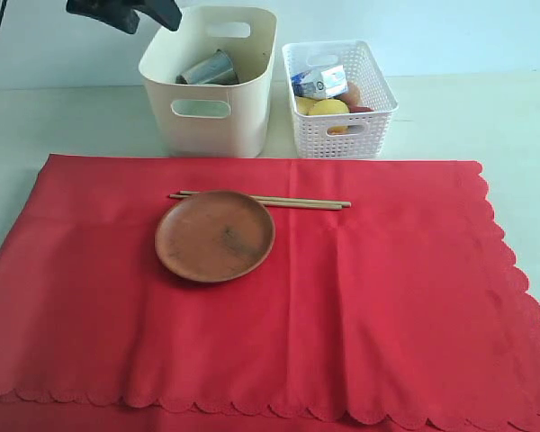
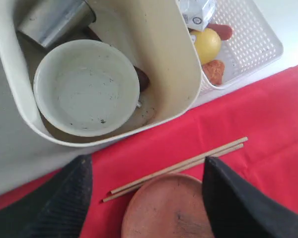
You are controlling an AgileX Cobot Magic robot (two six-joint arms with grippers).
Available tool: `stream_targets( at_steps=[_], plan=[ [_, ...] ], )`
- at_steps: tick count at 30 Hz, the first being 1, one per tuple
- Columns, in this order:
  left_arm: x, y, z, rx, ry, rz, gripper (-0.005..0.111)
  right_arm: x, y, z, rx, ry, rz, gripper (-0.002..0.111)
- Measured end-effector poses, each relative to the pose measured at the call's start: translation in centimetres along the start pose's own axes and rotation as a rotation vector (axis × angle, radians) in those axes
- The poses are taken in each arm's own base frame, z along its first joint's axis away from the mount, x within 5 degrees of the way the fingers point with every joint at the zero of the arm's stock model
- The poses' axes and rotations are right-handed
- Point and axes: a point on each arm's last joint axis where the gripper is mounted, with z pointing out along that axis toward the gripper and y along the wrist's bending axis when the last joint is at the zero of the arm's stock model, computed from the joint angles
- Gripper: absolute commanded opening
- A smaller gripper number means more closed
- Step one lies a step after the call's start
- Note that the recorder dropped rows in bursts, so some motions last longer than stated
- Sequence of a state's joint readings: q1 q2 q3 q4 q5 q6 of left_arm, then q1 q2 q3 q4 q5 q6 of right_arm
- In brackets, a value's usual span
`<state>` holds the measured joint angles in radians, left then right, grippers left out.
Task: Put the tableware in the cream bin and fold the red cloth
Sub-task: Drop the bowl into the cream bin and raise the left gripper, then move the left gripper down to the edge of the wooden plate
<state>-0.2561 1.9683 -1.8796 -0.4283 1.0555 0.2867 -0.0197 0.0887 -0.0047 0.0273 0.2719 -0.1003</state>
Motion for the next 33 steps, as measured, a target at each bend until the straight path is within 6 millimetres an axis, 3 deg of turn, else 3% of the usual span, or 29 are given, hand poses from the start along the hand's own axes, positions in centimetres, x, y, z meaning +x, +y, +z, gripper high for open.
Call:
stream_targets(
  at_steps=[8,15,22,27,33],
  plan=[
    [2.4,0.0,0.3,0.009,0.098,-0.047,0.062,0.0,0.0,0.0,0.000,0.000,0.000,0.000],
    [8.5,1.4,3.9,0.006,0.366,-0.122,0.062,0.0,0.0,0.0,0.000,0.000,0.000,0.000],
    [13.9,4.0,5.7,0.023,0.499,-0.249,0.062,0.0,0.0,0.0,0.000,0.000,0.000,0.000],
    [15.0,3.8,6.4,0.105,0.465,-0.270,0.062,0.0,0.0,0.0,0.000,0.000,0.000,0.000],
    [14.8,3.4,7.0,0.176,0.388,-0.285,0.062,0.0,0.0,0.0,0.000,0.000,0.000,0.000]
  ],
)
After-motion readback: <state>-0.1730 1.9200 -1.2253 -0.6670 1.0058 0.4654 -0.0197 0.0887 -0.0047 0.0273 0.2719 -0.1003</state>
